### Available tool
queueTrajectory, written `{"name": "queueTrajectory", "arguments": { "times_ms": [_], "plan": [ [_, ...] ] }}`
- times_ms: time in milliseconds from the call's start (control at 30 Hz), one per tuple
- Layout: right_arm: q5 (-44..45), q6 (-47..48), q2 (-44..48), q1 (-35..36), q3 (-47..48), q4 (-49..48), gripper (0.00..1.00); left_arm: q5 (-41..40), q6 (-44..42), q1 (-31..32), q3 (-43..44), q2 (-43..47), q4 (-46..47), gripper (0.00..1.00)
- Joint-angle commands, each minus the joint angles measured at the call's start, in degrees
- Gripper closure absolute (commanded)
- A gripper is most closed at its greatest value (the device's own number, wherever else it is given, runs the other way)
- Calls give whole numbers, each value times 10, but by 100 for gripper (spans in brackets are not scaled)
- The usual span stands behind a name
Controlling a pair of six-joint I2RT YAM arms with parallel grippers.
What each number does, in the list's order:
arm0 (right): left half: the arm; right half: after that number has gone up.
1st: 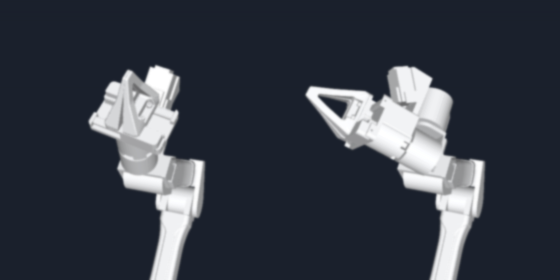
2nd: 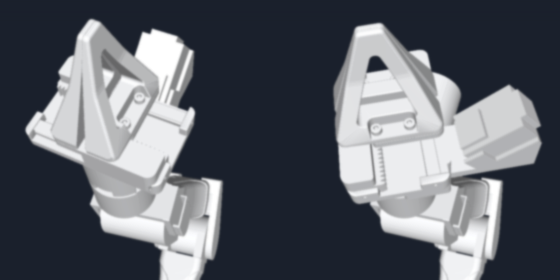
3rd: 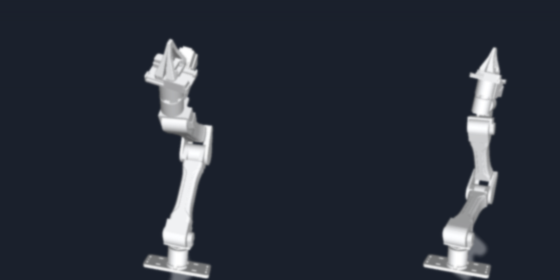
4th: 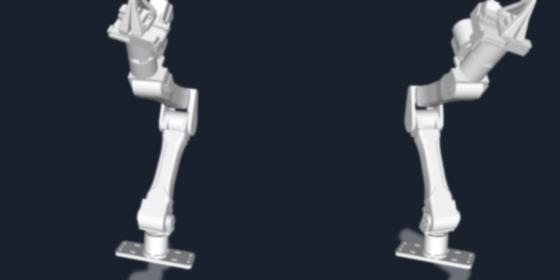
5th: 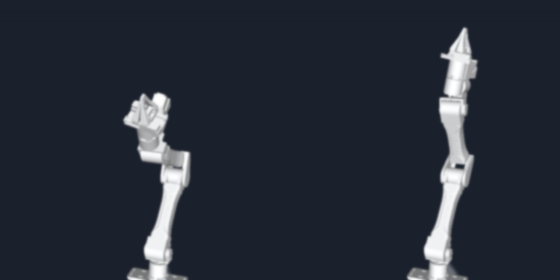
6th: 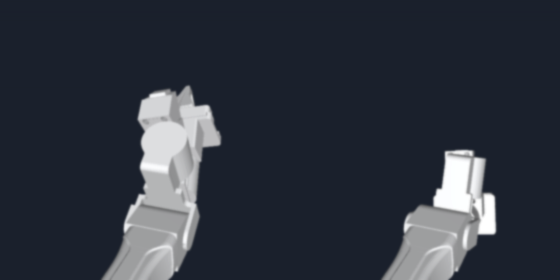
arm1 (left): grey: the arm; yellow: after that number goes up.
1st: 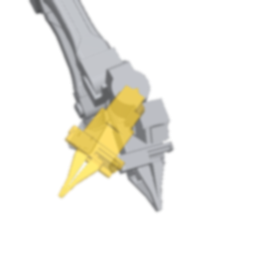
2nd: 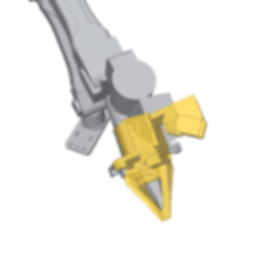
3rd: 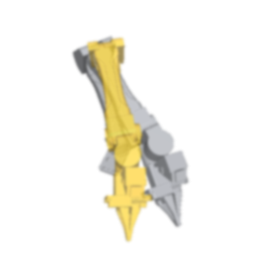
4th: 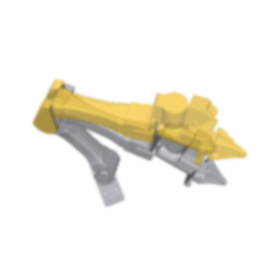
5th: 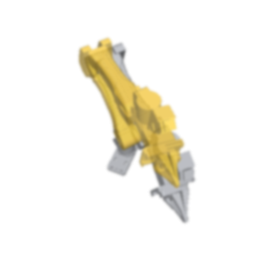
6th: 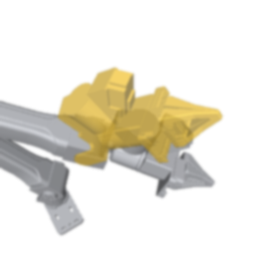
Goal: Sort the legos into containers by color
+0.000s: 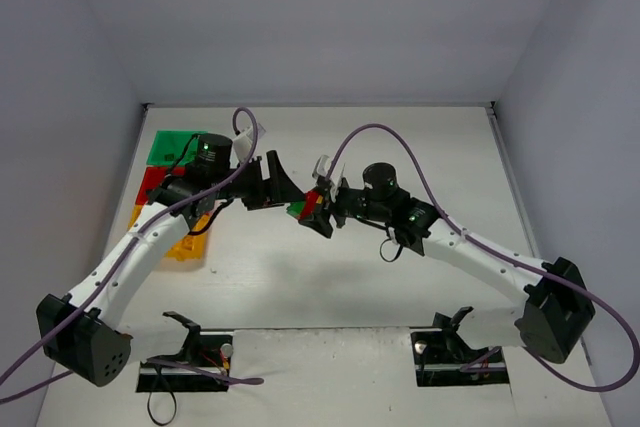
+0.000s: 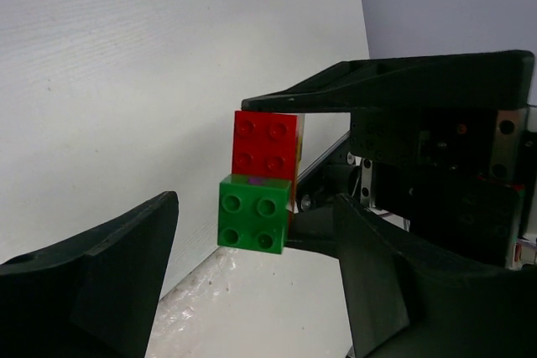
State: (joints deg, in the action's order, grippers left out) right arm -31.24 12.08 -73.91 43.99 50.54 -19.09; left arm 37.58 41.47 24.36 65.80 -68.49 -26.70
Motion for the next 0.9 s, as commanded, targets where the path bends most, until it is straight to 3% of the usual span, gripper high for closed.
{"name": "queueTrajectory", "arguments": {
  "times_ms": [0,167,567,867],
  "plan": [
    [-16,3,38,4,0,-51,99,17,23,8,16,-7,36,33],
    [-12,-1,47,5,-7,-50,99,29,36,24,13,-17,53,40],
    [2,1,48,3,-18,-53,98,63,43,32,0,-27,69,98],
    [17,12,56,-5,-45,-27,100,21,-24,19,49,-44,-6,100]
  ]
}}
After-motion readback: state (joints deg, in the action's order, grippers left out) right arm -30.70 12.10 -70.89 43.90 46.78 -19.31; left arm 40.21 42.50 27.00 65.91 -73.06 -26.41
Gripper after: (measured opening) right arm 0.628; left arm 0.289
